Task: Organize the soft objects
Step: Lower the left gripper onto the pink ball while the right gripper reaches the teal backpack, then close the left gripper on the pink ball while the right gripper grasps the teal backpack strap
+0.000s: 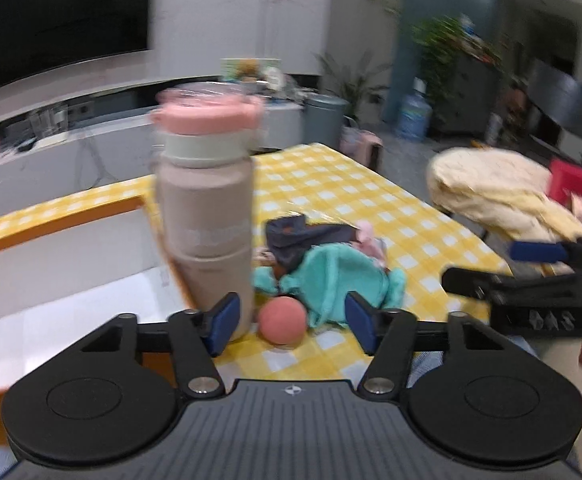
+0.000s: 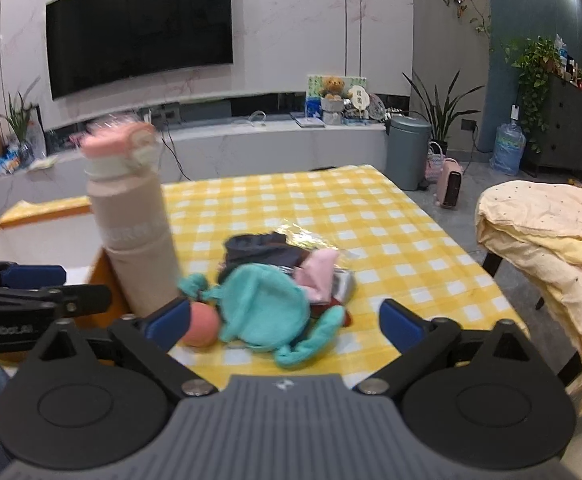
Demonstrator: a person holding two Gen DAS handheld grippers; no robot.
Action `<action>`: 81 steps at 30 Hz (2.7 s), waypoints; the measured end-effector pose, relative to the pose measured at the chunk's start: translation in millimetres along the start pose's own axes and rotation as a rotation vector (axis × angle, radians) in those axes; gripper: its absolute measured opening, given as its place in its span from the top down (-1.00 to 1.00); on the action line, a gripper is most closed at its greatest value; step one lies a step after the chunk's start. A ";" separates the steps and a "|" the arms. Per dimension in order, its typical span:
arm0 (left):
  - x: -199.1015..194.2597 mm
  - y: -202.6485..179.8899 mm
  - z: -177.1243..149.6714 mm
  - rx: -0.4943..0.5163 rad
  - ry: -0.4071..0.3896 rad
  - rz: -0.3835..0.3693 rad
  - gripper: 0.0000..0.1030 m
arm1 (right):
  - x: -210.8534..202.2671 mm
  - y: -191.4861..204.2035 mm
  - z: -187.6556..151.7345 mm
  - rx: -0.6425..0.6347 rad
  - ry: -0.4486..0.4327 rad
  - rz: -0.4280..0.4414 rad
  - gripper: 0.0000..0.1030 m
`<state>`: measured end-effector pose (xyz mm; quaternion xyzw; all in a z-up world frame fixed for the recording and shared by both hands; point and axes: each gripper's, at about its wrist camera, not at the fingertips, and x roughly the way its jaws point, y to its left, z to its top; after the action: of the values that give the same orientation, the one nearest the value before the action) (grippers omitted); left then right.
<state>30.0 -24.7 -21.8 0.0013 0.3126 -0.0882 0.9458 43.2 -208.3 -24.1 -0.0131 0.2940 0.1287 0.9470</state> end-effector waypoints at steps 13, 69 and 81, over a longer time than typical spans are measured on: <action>88.0 -32.8 -16.9 0.379 0.099 0.047 -0.14 | 65.2 -27.1 5.1 -0.025 0.162 0.099 -0.54; 109.5 -17.8 -27.2 0.238 0.208 0.071 -0.04 | 189.8 6.7 38.4 -0.256 0.442 0.326 -0.08; 113.6 -20.1 -26.3 0.238 0.227 0.101 -0.04 | 193.6 -1.8 44.7 -0.088 0.462 0.446 -0.02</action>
<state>100.8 -61.9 -109.1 0.1391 0.4040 -0.0762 0.9009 222.1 -159.8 -95.7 -0.0180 0.4912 0.3392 0.8021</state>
